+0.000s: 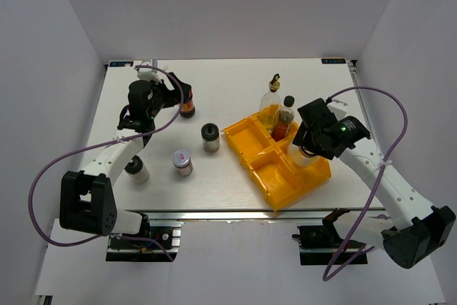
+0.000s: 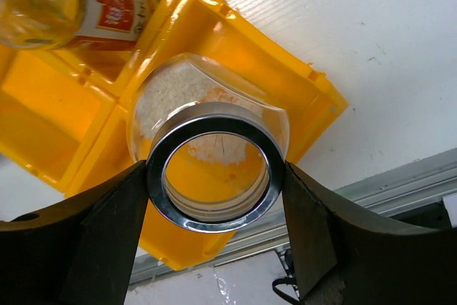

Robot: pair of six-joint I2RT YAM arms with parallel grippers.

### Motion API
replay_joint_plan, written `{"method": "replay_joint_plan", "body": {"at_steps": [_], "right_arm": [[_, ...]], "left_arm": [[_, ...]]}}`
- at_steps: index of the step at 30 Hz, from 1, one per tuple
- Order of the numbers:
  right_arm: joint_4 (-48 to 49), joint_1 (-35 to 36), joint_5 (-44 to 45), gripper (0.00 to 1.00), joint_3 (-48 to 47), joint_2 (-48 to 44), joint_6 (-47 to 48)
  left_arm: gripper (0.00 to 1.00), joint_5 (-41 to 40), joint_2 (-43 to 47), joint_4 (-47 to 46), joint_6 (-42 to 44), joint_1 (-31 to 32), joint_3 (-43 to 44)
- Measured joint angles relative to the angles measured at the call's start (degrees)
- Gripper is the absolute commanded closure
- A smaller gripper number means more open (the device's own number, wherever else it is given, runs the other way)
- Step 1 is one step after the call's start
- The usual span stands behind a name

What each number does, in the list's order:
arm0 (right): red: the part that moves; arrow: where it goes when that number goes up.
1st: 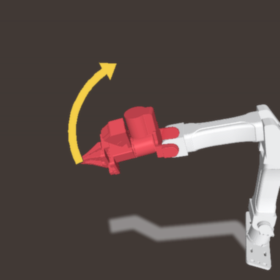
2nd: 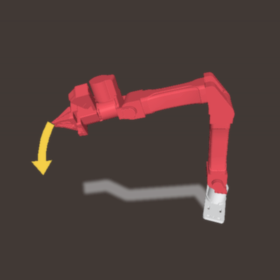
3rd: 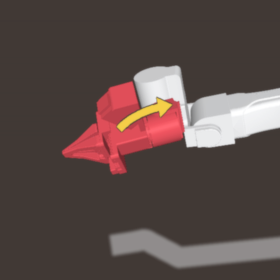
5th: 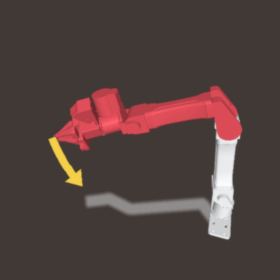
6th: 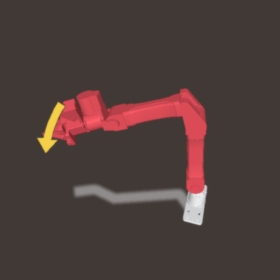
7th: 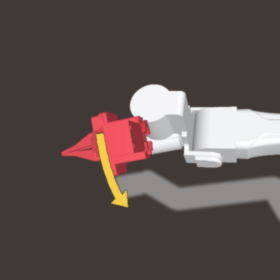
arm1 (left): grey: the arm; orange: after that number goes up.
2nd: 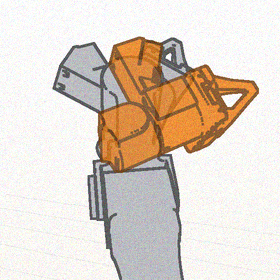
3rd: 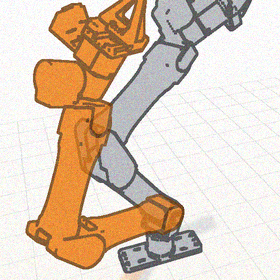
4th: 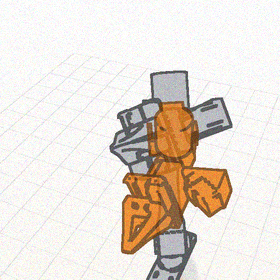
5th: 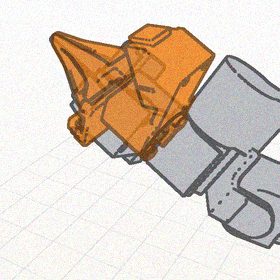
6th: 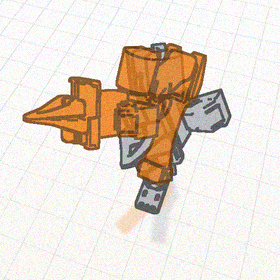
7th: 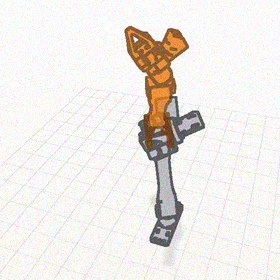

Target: Organize the condiment bottles

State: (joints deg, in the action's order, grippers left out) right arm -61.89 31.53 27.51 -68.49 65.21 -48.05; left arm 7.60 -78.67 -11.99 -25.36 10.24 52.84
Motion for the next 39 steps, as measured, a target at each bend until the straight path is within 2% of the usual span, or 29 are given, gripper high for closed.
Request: {"method": "replay_joint_plan", "body": {"at_steps": [16, 19, 22, 24, 25, 28, 30, 34, 39], "right_arm": [[5.49, -1.51, 1.38, 0.98, 10.97, 0.0, -1.49], [7.5, -3.17, 0.28, 0.86, 13.31, 0.0, -1.42], [9.27, -4.61, -0.83, 0.64, 15.28, 0.0, -1.2], [10.43, -5.51, -1.44, 0.54, 16.35, 0.0, -1.03], [11.26, -5.97, -1.81, 0.45, 17.03, -0.04, -0.94], [14.01, -7.3, -2.32, 0.31, 18.53, -0.66, -0.09], [15.63, -8.33, -2.86, 0.26, 19.26, -1.16, 0.52], [18.91, -9.6, -4.24, 0.11, 20.26, -1.51, 2.21], [21.09, -10.1, -6.27, 0.11, 20.7, -1.66, 4.22]], "left_arm": [[0.02, -0.04, 0.0, 1.4, -0.46, 0.0, 0.0], [0.02, -0.02, 0.0, 1.51, -0.66, 0.0, 0.0], [0.02, -0.02, 0.0, 1.75, -0.81, 0.0, 0.0], [0.02, 0.0, 0.0, 2.03, -1.01, 0.0, 0.0], [0.02, 0.0, 0.0, 2.14, -1.07, 0.0, 0.0], [0.02, 0.15, 0.0, 2.6, -1.36, 0.0, 0.0], [0.02, 0.39, 0.0, 2.97, -1.66, 0.0, 0.0], [0.02, 0.72, 0.0, 3.61, -2.23, 0.0, 0.02], [0.02, 2.56, 0.0, 5.97, -2.58, 0.0, 0.37]]}}
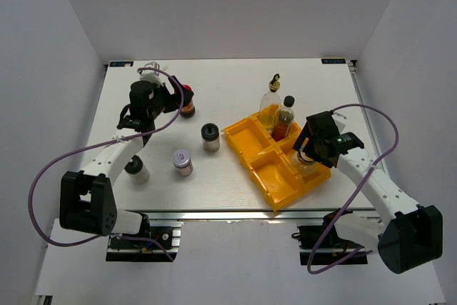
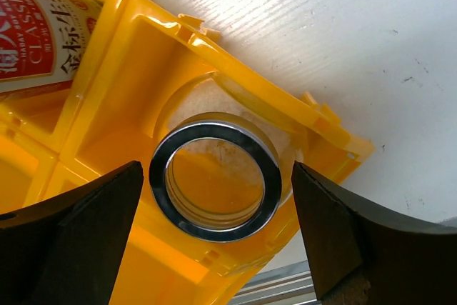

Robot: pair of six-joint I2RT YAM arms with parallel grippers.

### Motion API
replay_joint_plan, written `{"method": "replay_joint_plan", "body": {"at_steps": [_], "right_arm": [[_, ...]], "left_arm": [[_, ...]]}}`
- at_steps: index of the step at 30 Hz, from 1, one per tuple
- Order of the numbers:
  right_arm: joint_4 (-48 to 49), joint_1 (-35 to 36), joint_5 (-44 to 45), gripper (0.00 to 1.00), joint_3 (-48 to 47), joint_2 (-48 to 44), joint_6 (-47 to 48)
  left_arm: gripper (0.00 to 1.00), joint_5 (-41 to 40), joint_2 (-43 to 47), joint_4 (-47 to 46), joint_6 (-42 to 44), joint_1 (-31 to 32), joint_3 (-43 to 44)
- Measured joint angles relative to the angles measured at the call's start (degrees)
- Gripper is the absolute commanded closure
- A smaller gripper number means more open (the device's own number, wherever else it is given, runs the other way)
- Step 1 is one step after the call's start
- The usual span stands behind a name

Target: Organize the condiment bottles

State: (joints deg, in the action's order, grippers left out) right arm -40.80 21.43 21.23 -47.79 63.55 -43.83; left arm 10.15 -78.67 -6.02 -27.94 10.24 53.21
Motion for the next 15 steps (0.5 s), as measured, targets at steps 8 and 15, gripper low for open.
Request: {"method": "replay_joint_plan", "body": {"at_steps": [8, 15], "right_arm": [[0.33, -0.07, -1.2, 0.11, -0.61, -5.49, 4.0], [2.43, -0.04, -3.48, 0.11, -2.05, -16.68, 9.22]], "left_arm": [[0.02, 0.0, 0.15, 5.79, 1.66, 1.29, 3.74], [0.02, -6.99, -0.26, 13.6, 5.62, 6.67, 9.2]]}}
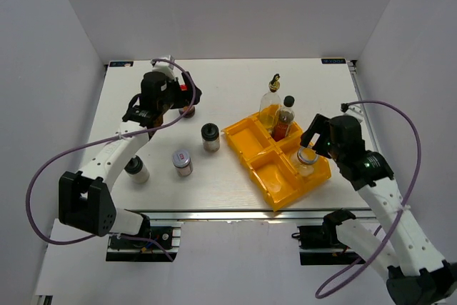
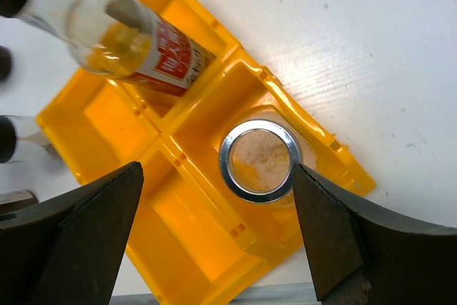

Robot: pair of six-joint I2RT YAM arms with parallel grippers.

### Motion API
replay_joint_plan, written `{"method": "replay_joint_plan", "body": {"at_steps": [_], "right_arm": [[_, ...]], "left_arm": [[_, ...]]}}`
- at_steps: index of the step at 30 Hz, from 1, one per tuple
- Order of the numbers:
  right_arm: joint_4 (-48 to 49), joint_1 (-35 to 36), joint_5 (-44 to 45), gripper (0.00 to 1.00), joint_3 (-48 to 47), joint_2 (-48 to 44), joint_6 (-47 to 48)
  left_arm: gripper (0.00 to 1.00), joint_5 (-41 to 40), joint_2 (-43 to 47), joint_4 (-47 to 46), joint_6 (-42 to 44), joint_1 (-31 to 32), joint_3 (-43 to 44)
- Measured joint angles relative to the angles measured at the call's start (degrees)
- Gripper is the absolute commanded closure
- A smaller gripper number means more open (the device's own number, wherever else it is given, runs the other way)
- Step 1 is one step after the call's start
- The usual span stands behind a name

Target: Organize the condiment bottles

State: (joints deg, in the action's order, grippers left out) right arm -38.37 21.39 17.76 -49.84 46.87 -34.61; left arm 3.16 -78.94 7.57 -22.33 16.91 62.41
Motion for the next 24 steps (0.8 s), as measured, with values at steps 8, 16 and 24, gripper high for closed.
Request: {"method": "replay_joint_plan", "body": {"at_steps": [8, 16, 24], "right_arm": [[2.01, 0.0, -0.13, 0.11, 0.92, -7.85, 5.86], [2.1, -0.02, 5.27, 0.11, 3.76, -7.74, 8.2], [2.56, -0.02, 6.91, 0.11, 3.89, -6.62, 9.73]], "left_arm": [[0.02, -10.38, -9.03, 6.75, -0.09, 0.17, 9.16], [0.02, -14.08, -22.84, 12.68, -0.04, 0.09, 19.02], [0.02, -17.88, -29.92, 16.57, -0.17, 0.09, 25.75]]}}
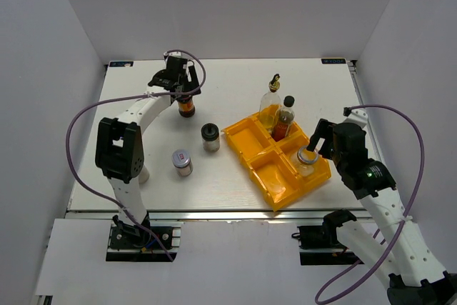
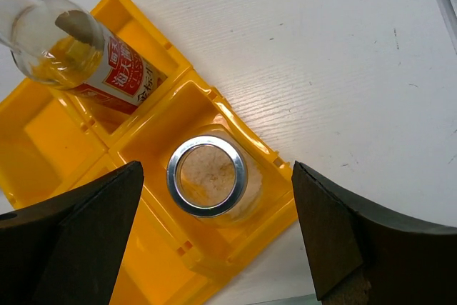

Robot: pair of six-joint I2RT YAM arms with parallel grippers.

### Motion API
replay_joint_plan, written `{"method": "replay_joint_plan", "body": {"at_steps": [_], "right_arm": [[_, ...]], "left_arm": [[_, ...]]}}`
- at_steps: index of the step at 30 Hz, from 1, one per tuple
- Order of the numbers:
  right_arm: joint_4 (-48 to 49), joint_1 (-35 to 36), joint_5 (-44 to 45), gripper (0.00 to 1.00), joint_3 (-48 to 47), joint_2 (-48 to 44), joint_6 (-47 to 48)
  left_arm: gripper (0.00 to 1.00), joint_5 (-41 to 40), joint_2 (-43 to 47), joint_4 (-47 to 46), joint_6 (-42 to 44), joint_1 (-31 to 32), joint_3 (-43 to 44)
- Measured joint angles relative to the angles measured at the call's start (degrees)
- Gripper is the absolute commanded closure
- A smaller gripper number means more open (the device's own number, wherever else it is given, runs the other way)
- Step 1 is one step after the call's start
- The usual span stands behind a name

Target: Organize the condiment bottles

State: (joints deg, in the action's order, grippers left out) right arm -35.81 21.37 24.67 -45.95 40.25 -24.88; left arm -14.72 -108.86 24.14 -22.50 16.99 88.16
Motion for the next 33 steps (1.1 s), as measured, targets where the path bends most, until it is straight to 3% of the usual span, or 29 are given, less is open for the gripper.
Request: {"method": "replay_joint_plan", "body": {"at_steps": [3, 5, 6, 9, 13, 16, 22, 27, 33], "right_arm": [[0.02, 0.0, 0.74, 0.11, 0.0, -0.02, 0.07], [0.0, -0.02, 1.16, 0.11, 0.0, -0.04, 0.07], [0.0, -0.02, 1.44, 0.11, 0.0, -0.11, 0.07], [-0.02, -0.04, 2.4, 0.11, 0.0, -0.63, 0.02], [-0.02, -0.04, 3.13, 0.11, 0.02, -2.34, -0.09], [0.04, -0.04, 3.28, 0.11, 0.35, -3.63, -0.13], [0.0, -0.04, 2.45, 0.11, 2.8, -6.91, -0.13], [0.31, -0.04, 1.55, 0.11, 4.37, -9.31, -0.15], [0.42, -0.04, 1.05, 0.11, 4.61, -11.3, -0.15]], "left_arm": [[0.04, -0.33, -1.57, 0.81, 0.15, 0.0, 1.77], [0.14, -0.26, -2.47, 0.9, 0.31, 0.0, 2.54], [0.29, -0.26, -2.78, 0.94, 0.52, 0.0, 2.62], [0.42, -0.31, -2.93, 1.07, 0.83, -0.07, 2.67], [0.8, -0.44, -2.91, 0.79, 0.66, -0.07, 2.49], [1.0, -0.61, -2.91, 0.92, 0.61, -0.07, 2.56], [1.0, 1.31, -1.11, 1.49, 1.05, -0.09, 1.29], [1.0, 4.07, 8.61, -0.76, 1.09, 1.22, -7.96], [1.0, 4.61, 18.84, -2.8, 2.34, 7.1, -9.18]]}}
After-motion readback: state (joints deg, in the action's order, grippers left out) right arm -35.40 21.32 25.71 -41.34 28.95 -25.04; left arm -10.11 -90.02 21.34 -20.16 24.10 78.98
